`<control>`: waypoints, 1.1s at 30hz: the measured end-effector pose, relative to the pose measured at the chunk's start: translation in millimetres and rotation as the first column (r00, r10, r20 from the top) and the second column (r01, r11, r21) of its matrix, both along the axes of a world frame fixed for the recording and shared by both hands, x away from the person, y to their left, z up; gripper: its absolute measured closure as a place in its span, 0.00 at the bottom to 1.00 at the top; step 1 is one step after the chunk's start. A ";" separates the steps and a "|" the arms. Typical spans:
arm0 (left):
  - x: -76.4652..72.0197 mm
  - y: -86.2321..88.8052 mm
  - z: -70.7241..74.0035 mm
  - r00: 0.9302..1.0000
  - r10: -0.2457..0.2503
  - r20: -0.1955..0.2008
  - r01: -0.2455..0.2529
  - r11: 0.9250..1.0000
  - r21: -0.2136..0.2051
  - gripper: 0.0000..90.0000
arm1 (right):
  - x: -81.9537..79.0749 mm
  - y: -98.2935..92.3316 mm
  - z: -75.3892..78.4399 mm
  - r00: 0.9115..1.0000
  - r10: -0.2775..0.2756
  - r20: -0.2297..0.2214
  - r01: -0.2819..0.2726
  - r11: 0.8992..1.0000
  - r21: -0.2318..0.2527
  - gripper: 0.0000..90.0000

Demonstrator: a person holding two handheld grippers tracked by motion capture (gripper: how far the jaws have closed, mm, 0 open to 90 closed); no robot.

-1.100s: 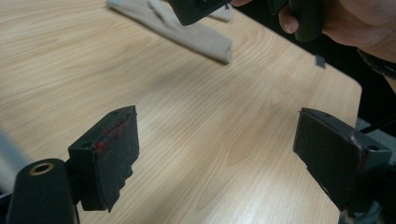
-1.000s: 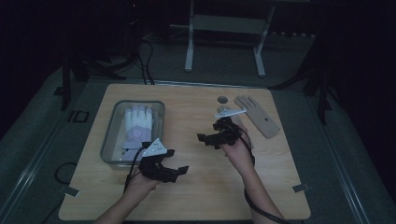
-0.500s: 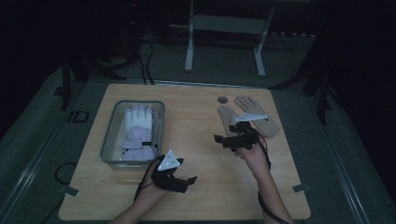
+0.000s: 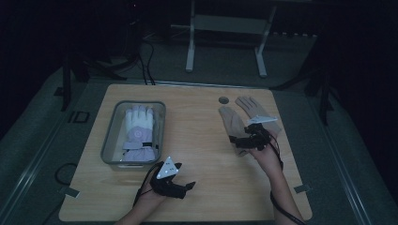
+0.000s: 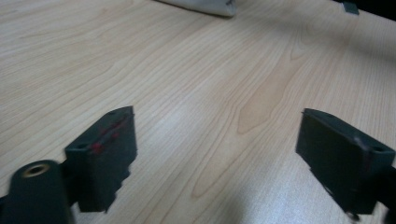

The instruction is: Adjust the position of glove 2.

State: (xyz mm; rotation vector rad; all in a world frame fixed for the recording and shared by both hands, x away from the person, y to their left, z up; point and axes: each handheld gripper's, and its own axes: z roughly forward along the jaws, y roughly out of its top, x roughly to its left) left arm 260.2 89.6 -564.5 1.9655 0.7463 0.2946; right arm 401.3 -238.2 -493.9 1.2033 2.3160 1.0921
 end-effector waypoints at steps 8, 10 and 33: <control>-0.4 0.5 -5.8 1.000 -0.001 -0.012 0.001 1.000 0.007 0.09 | 25.7 -15.6 -14.2 0.998 -0.064 0.002 0.064 0.998 -0.028 0.35; -0.2 1.3 -5.8 1.000 0.004 -0.007 -0.004 1.000 0.002 0.08 | 32.2 -16.5 -16.4 0.998 -0.068 0.003 0.068 0.997 -0.030 0.39; -1.8 4.1 -6.8 1.000 0.004 0.001 -0.004 1.000 -0.014 0.03 | 88.1 4.3 -53.6 0.995 -0.085 -0.046 0.075 0.981 -0.181 0.44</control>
